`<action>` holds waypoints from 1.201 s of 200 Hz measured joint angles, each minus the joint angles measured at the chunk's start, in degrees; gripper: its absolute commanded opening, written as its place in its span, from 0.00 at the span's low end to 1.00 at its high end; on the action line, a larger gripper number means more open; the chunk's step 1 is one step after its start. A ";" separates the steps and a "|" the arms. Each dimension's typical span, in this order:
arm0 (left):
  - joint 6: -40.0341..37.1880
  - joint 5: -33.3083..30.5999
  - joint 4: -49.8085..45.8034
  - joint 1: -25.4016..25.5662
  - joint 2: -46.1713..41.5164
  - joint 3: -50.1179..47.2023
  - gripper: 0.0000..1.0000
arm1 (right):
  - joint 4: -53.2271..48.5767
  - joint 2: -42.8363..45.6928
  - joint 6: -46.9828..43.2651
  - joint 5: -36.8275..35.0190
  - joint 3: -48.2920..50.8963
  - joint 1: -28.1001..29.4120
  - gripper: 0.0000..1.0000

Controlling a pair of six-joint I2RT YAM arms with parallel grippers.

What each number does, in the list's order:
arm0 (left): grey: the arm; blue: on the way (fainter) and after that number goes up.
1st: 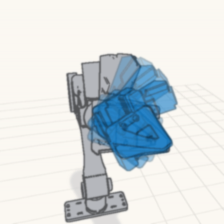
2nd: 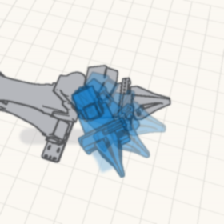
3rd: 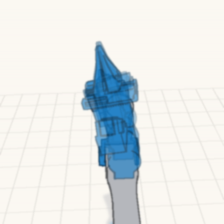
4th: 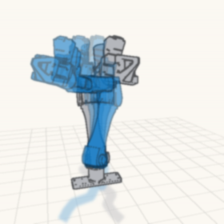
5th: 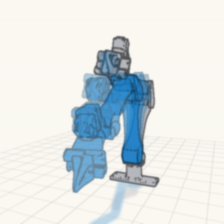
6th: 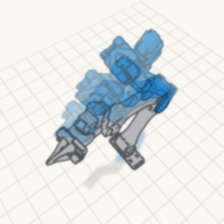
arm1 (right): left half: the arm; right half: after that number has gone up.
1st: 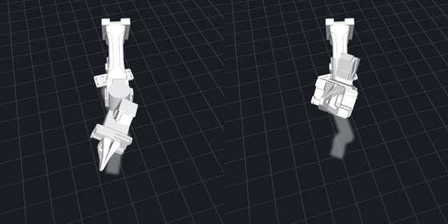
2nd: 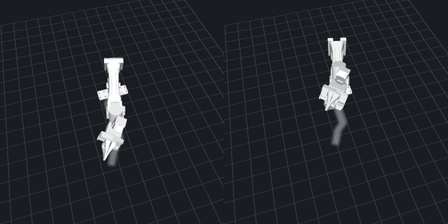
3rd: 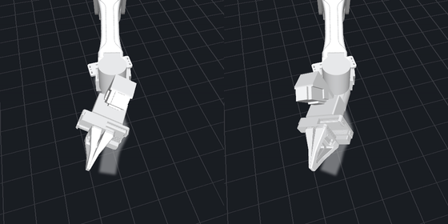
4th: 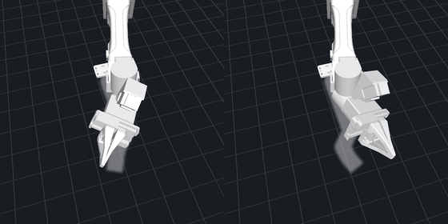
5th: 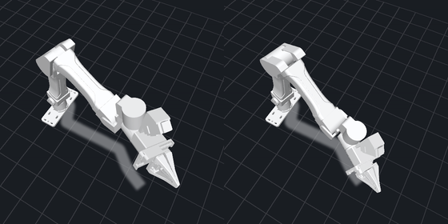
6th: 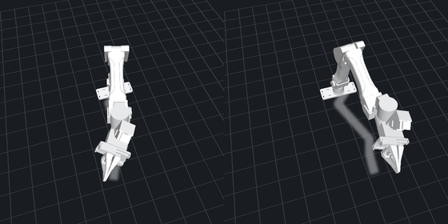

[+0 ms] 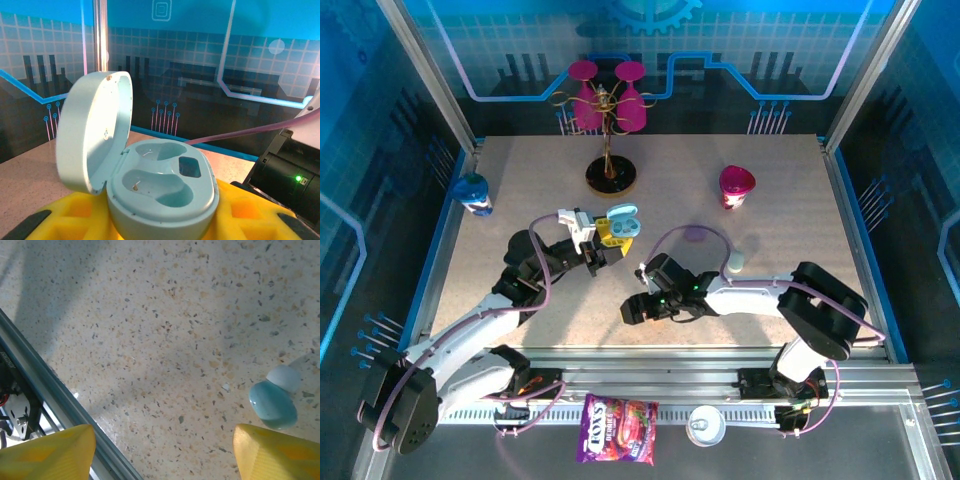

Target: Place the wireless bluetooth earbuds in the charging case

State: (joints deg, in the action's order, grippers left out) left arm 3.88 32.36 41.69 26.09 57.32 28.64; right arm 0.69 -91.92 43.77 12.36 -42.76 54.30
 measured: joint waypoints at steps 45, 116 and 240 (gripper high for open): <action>0.00 -0.04 -0.57 0.00 0.00 0.00 0.32 | -0.09 -0.24 -0.07 -1.25 0.00 -1.16 0.73; 0.02 -0.04 -0.74 0.00 0.00 0.00 0.33 | -1.22 -1.18 -1.88 -3.45 -2.54 -3.32 0.72; 0.02 -0.04 -0.70 0.00 0.17 0.00 0.33 | -1.55 -3.89 -2.64 -4.63 -4.68 -6.71 0.62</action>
State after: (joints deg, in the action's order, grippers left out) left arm 3.90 32.32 40.99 26.09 57.49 28.64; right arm -0.86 -95.81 41.12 7.73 -47.44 47.59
